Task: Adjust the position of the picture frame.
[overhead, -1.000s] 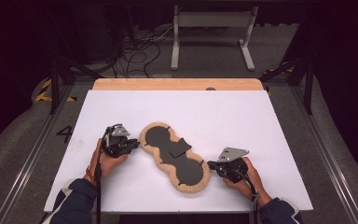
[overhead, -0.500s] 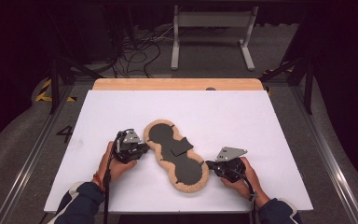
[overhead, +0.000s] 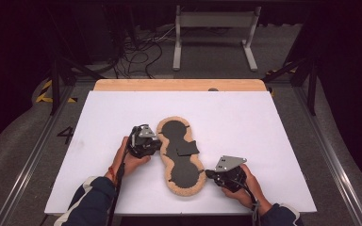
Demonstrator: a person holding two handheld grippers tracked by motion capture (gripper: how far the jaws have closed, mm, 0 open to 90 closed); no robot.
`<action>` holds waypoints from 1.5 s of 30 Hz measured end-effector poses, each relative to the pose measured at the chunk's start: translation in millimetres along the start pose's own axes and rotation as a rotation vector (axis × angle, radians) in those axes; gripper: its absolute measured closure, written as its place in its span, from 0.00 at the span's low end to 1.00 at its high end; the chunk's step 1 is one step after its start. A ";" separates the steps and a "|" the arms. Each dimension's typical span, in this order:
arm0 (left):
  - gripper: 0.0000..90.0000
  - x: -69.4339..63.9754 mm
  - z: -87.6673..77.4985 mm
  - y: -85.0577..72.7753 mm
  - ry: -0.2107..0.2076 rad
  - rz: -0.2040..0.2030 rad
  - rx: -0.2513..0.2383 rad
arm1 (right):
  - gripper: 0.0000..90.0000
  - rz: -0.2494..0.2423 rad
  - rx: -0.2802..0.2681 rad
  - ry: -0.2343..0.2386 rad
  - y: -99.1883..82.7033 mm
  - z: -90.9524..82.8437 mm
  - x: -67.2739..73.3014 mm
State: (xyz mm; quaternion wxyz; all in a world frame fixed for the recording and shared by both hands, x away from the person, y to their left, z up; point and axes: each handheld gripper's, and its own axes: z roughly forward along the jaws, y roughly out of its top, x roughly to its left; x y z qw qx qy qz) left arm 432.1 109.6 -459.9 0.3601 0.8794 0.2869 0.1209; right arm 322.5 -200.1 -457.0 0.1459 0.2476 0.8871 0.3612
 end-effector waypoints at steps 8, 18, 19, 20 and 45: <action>0.94 4.0 12.2 7.9 -0.034 -0.010 -0.032 | 1.00 -0.028 -0.003 0.041 1.1 0.0 13.4; 0.94 8.7 -0.3 5.5 -0.050 -0.013 -0.054 | 1.00 -0.043 -0.006 0.084 4.6 2.8 21.1; 0.95 7.4 -7.3 3.6 -0.041 0.002 -0.057 | 1.00 -0.047 -0.005 0.078 4.8 2.4 20.2; 0.96 5.8 -12.9 1.4 -0.044 0.012 -0.061 | 1.00 -0.038 -0.014 0.062 5.0 0.5 18.0; 0.96 -5.5 -10.5 -5.3 -0.057 0.015 -0.045 | 1.00 0.019 -0.034 0.016 8.4 12.5 7.7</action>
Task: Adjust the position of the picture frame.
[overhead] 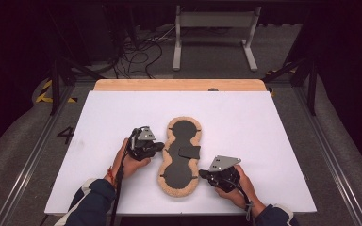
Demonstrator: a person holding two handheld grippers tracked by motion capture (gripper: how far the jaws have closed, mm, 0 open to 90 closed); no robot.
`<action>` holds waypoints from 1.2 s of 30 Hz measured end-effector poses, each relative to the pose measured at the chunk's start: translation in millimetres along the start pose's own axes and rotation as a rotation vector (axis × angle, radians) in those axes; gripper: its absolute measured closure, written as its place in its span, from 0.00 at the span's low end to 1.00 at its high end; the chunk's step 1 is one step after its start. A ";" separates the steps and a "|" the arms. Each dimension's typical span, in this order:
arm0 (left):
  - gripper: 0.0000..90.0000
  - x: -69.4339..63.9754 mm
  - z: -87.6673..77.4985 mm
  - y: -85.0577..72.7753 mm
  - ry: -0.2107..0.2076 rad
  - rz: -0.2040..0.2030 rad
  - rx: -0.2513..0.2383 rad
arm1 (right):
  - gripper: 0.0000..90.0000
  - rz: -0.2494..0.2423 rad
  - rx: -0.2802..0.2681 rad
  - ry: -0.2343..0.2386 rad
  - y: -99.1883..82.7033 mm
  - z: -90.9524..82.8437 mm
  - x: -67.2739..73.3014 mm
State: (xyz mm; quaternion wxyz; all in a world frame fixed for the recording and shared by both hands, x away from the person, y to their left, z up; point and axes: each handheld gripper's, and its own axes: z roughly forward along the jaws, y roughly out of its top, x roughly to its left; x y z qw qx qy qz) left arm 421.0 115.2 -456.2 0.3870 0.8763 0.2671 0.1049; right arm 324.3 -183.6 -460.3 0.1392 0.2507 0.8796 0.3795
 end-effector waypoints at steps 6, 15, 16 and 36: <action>0.97 -0.6 2.9 1.8 0.005 -0.006 0.002 | 1.00 -0.001 0.001 0.000 0.6 0.4 0.4; 1.00 2.4 7.1 8.0 0.001 -0.014 0.003 | 1.00 -0.003 0.007 -0.004 1.4 0.6 2.1; 1.00 3.0 7.5 9.0 -0.001 -0.011 0.004 | 1.00 -0.001 0.009 -0.005 1.5 0.6 2.5; 1.00 6.3 26.9 37.1 -0.001 0.058 0.057 | 1.00 -0.048 0.014 0.013 4.8 2.2 18.6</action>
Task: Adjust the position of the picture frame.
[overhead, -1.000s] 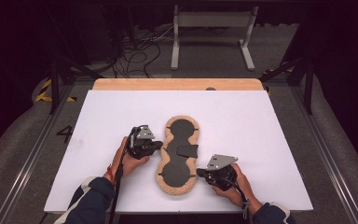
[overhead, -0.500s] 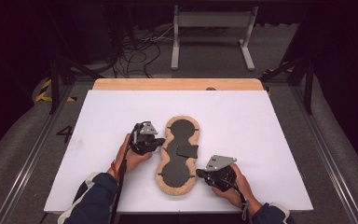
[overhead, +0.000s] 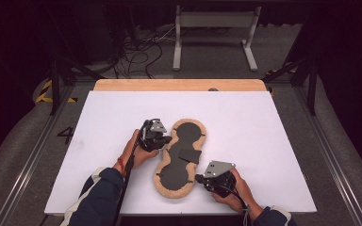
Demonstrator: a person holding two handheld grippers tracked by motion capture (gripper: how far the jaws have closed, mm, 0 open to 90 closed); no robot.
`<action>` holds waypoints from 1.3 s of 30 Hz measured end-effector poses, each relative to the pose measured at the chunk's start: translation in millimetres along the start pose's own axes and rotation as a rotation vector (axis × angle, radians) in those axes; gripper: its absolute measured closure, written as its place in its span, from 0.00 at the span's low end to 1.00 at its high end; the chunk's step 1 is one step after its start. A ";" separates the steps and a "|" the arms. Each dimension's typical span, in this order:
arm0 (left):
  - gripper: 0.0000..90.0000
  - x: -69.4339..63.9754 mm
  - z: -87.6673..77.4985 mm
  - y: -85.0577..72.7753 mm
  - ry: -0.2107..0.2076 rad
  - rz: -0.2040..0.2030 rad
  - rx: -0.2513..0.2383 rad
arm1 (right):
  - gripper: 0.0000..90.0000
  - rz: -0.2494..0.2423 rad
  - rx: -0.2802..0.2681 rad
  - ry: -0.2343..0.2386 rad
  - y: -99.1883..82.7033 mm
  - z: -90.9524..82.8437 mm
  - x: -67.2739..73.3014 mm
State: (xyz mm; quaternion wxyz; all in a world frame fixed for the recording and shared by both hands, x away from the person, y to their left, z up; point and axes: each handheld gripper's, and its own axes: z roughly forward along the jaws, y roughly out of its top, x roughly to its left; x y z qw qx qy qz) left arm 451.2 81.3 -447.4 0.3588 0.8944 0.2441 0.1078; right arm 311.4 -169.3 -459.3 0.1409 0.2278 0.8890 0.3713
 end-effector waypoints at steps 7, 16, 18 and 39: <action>1.00 -0.8 6.4 8.7 -0.008 0.009 -0.002 | 1.00 -0.013 -0.004 0.021 4.0 4.3 8.8; 0.95 -0.1 -5.2 5.5 0.013 0.001 -0.026 | 1.00 -0.016 -0.014 0.024 7.0 7.9 17.0; 0.95 -2.9 -17.9 -1.0 0.012 -0.010 -0.058 | 1.00 -0.011 -0.027 0.021 6.4 5.4 14.5; 1.00 -116.8 -98.1 -98.2 -0.144 0.027 -0.097 | 1.00 0.105 -0.124 -0.137 3.6 -39.7 -43.9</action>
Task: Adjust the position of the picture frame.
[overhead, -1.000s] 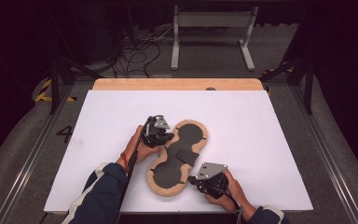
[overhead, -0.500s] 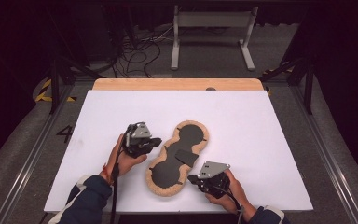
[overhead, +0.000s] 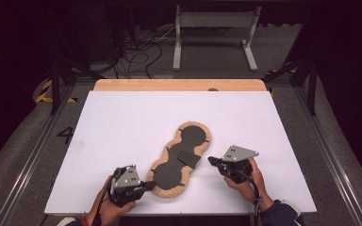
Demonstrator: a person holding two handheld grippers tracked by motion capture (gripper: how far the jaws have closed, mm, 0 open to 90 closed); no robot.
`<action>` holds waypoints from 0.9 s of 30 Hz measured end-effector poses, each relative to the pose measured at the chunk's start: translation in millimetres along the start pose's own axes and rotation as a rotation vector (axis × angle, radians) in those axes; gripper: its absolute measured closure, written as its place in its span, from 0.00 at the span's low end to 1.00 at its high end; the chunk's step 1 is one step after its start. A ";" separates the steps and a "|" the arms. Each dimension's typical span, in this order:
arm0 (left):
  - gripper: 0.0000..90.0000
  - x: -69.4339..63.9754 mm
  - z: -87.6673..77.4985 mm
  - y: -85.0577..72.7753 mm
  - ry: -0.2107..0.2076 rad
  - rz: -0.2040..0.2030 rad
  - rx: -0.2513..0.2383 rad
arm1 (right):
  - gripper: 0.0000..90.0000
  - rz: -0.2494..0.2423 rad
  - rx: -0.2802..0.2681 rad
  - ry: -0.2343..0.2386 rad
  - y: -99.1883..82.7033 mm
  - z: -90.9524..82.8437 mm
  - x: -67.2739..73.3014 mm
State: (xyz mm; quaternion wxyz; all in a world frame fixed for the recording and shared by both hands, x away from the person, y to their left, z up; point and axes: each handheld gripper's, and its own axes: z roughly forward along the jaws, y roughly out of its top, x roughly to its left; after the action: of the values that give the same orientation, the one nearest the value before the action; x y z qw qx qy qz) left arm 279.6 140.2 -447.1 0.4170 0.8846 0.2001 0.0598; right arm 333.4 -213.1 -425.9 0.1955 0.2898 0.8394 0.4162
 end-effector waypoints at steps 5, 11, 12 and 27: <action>0.99 -22.8 17.6 8.3 -0.069 0.022 0.011 | 1.00 0.054 0.001 -0.070 3.2 6.8 -34.0; 0.98 -45.9 42.6 14.0 -0.115 0.075 0.070 | 1.00 0.086 0.002 -0.108 13.5 22.0 -60.1; 0.97 -45.9 44.2 14.0 -0.117 0.072 0.075 | 1.00 0.090 0.003 -0.119 15.5 25.7 -64.2; 1.00 -34.5 45.0 11.8 0.004 -0.009 0.067 | 1.00 0.113 0.068 -0.159 41.3 72.9 -81.6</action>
State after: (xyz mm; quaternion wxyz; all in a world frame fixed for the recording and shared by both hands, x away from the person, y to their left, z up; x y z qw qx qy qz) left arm 264.0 87.4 -465.0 0.3869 0.8970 0.2068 0.0531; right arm 449.9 -203.4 -427.3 0.2276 0.3752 0.8172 0.3735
